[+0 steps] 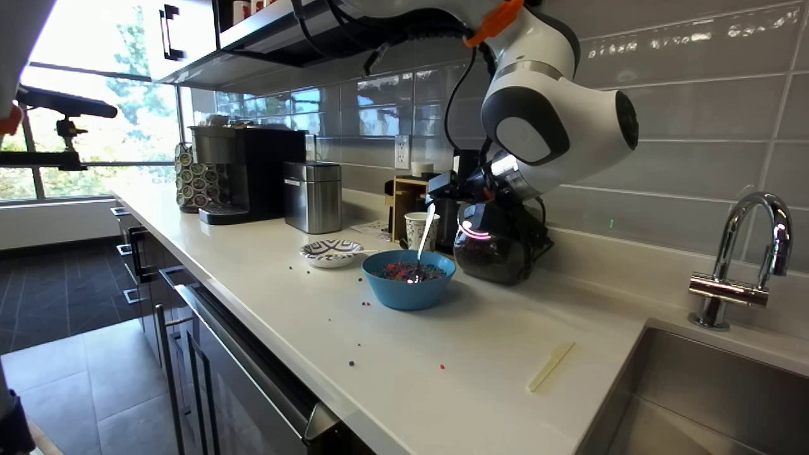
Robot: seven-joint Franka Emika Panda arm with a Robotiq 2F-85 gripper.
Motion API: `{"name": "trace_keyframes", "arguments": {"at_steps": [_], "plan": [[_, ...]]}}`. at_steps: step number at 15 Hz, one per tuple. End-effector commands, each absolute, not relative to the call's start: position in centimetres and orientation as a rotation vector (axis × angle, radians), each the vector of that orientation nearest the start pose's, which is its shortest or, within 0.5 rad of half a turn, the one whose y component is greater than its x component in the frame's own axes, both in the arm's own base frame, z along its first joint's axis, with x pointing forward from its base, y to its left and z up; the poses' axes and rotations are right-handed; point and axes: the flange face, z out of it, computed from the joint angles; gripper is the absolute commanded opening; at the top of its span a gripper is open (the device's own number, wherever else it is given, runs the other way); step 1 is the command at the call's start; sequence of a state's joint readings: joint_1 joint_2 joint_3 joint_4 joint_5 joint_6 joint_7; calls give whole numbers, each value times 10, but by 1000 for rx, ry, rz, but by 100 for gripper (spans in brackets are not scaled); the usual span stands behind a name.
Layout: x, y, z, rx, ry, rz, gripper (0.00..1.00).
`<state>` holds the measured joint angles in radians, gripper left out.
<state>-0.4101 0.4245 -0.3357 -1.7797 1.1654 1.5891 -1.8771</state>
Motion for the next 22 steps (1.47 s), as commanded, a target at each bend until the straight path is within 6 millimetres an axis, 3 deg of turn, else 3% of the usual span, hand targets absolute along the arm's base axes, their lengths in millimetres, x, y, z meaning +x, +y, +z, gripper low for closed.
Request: {"name": "trace_keyframes", "arguments": {"at_steps": [1, 9, 22], "plan": [[525, -331, 341, -2075, -785, -1001, 100], [489, -318, 344, -2032, -819, -951, 100], [495, -300, 322, -1996, -755, -1000, 100]]}}
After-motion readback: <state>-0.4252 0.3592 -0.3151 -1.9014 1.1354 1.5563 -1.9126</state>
